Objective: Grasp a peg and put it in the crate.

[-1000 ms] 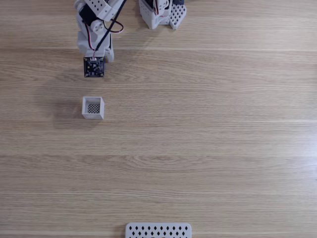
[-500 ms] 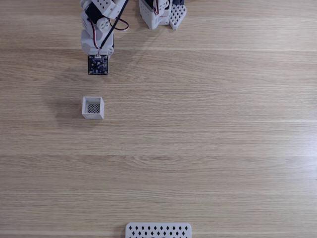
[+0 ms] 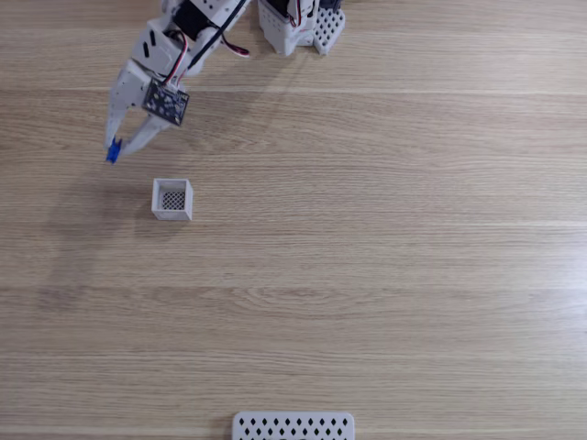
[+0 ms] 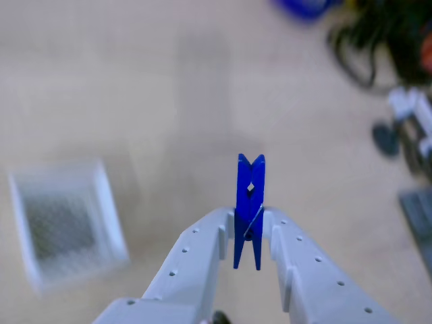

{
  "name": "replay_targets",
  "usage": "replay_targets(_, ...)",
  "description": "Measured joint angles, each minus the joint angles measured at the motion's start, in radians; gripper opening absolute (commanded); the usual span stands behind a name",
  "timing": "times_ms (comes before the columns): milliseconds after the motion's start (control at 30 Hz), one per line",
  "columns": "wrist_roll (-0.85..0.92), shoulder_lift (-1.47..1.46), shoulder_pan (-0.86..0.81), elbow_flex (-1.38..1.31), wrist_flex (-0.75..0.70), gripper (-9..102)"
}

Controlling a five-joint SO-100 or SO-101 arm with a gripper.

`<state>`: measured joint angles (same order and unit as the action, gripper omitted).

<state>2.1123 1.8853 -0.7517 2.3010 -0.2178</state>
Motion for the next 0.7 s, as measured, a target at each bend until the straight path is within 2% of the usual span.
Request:
replay_targets(167, -0.353, -0.032, 0.14, 0.0, 0.195, -1)
replay_targets(267, -0.469, -0.081, 0.173, 0.0, 0.264, -1)
replay_targets(700, -0.518, -0.144, 0.155, 0.21, 0.385, -1)
